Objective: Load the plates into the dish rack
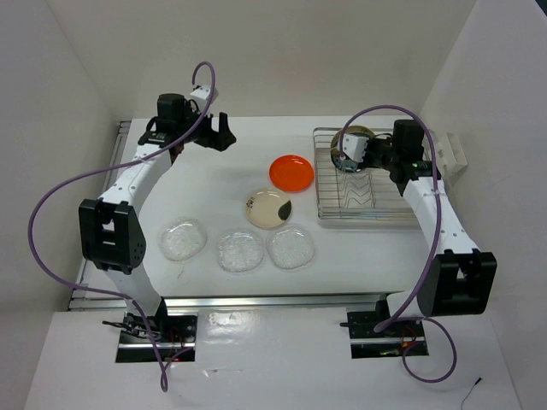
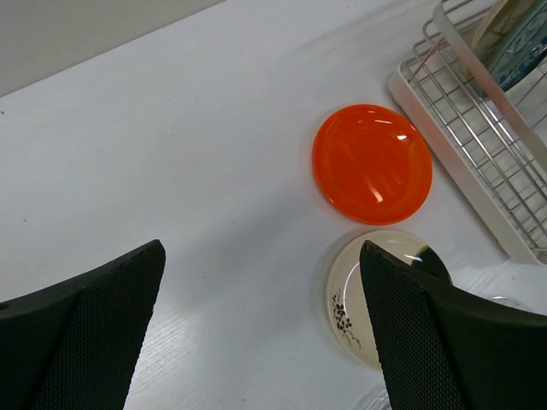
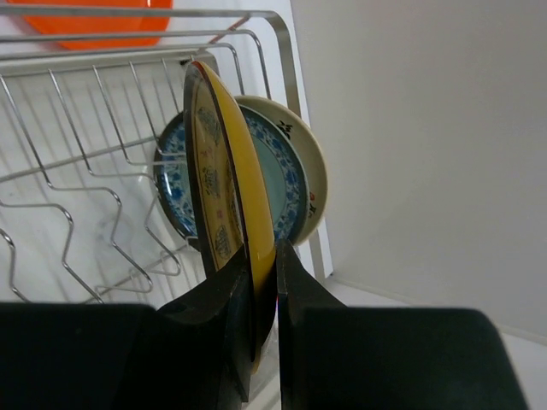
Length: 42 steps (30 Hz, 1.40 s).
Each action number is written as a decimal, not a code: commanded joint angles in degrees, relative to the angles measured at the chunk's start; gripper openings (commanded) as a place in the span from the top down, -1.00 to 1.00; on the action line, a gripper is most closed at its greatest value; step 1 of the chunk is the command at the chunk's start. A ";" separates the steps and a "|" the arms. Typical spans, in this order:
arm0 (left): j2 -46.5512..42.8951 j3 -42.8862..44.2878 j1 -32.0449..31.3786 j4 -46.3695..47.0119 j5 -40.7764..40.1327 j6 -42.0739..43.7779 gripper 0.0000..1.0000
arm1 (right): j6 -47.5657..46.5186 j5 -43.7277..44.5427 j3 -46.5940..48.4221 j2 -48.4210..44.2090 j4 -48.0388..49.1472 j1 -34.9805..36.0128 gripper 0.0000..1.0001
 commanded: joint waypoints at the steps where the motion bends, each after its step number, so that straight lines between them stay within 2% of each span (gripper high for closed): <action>1: 1.64 -0.50 0.32 1.67 -0.54 1.14 -1.00 | -4.53 1.51 2.97 0.66 3.87 -0.91 1.00; 13: 3.31 -0.50 0.32 1.67 -0.01 0.09 -1.00 | -5.41 3.63 4.29 5.67 5.11 -0.91 1.00; 20: 4.98 -0.50 0.32 0.27 4.99 -1.84 -1.00 | -5.41 5.47 1.83 8.14 9.85 -0.91 1.00; 24: 5.51 -4.00 0.32 0.26 8.60 -4.04 -1.00 | -5.41 4.95 -0.72 9.28 15.29 -1.96 1.00; 31: 4.28 -9.37 -0.81 1.32 11.66 -5.10 -1.00 | -4.19 3.80 0.51 11.92 14.34 -2.58 0.99; 32: 5.59 -9.38 -0.82 1.32 12.29 -5.10 -0.97 | -3.40 3.28 1.12 12.53 13.64 -2.58 0.43; 33: 6.12 -9.38 -2.13 0.79 12.82 -5.62 -0.97 | -0.34 3.28 1.12 12.53 13.63 -2.58 0.23; 35: 7.18 -9.91 -2.92 0.79 13.61 -6.24 -0.93 | 5.89 2.75 2.43 12.53 13.63 -2.58 0.05; 36: 7.70 -10.69 -3.54 0.79 14.22 -6.76 -0.91 | 12.37 2.14 3.14 12.53 12.59 -2.58 -0.09; 38: 7.71 -12.10 -3.54 0.79 14.23 -7.30 -0.91 | 16.72 -1.11 5.33 12.01 7.87 -2.58 -0.23; 39: 7.71 -12.63 -4.07 0.79 14.23 -7.30 -0.91 | 21.18 -2.34 5.34 11.31 6.79 -3.10 -0.39; 42: 7.71 -14.74 -4.07 0.79 13.70 -8.00 -0.88 | 29.80 -6.99 4.29 7.97 8.09 -3.10 -0.50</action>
